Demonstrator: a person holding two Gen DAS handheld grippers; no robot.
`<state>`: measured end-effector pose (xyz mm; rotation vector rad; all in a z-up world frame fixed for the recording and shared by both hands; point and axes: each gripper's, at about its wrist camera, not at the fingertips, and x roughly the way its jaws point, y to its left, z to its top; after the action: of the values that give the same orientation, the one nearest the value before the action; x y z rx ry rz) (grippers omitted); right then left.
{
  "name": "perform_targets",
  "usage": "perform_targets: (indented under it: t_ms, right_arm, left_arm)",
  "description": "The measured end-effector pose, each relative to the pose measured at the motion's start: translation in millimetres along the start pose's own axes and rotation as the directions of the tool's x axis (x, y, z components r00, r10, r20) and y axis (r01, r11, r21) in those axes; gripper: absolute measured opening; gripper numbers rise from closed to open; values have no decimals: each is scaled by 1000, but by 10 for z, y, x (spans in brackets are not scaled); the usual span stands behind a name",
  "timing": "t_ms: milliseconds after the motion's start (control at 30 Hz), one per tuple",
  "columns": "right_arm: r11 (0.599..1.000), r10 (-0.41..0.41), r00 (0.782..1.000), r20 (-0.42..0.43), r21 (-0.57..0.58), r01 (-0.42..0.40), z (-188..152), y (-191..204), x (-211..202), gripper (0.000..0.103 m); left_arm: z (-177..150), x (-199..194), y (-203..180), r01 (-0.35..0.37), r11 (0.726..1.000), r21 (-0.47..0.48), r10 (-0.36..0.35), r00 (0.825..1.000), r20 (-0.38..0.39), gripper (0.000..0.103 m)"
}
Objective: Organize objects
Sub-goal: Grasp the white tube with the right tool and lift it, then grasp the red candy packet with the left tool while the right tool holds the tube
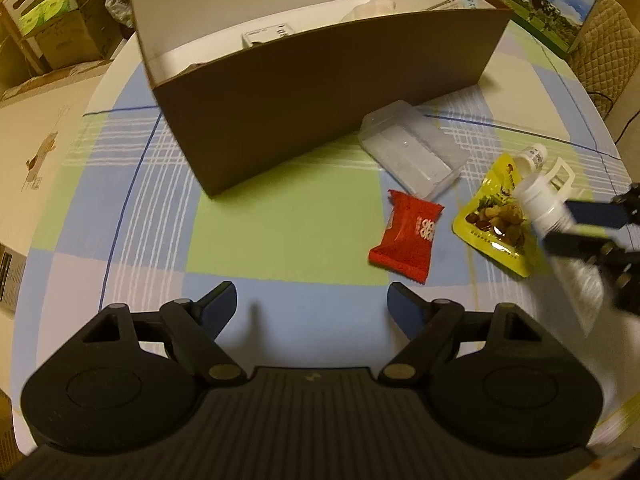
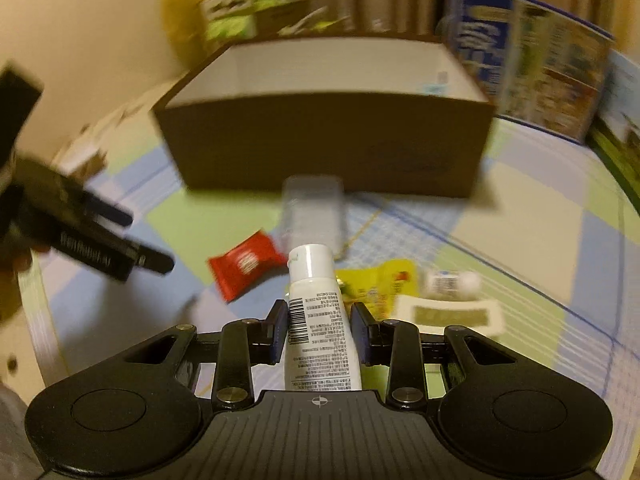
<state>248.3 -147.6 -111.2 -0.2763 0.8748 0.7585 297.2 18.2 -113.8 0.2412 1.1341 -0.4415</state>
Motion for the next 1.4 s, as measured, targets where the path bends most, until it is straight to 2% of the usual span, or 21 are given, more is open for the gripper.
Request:
perform_targets:
  t_ms: [267, 500, 600, 867, 1000, 1067, 1200, 1300, 1333, 1400]
  right_arm:
    - [973, -114, 992, 61, 207, 99, 29, -384, -437, 31]
    - [908, -199, 978, 68, 389, 157, -112, -770, -787, 31]
    - [879, -235, 969, 73, 442, 179, -182, -886, -948, 31]
    - [822, -310, 948, 72, 521, 229, -338, -1049, -1253, 31]
    - [803, -335, 940, 70, 543, 246, -404, -1089, -1355, 31]
    - [795, -345, 936, 67, 551, 253, -426, -1102, -1388, 31]
    - [783, -357, 932, 59, 563, 264, -479, -1119, -1433, 31]
    - [780, -359, 932, 56, 565, 267, -480, -1123, -1436, 31]
    - [781, -359, 932, 58, 565, 266, -480, -1115, -1446, 31]
    - [782, -356, 933, 60, 565, 262, -483, -1126, -1444, 31]
  left_arm:
    - [84, 68, -128, 35, 998, 48, -36, 999, 11, 79]
    - [153, 181, -314, 75, 991, 109, -77, 997, 7, 74]
    - [200, 255, -397, 86, 987, 137, -87, 996, 3, 69]
    - [314, 403, -532, 108, 977, 186, -109, 994, -4, 58]
    - [340, 477, -575, 109, 972, 209, -108, 994, -18, 56]
    - [346, 509, -598, 112, 970, 215, -111, 994, -21, 48]
    - [350, 548, -601, 113, 970, 217, -111, 994, -21, 45]
    - [345, 546, -605, 115, 968, 225, -116, 993, -8, 34]
    - [343, 539, -600, 117, 968, 223, -119, 993, -6, 26]
    - [348, 514, -587, 124, 967, 221, -127, 992, -2, 24]
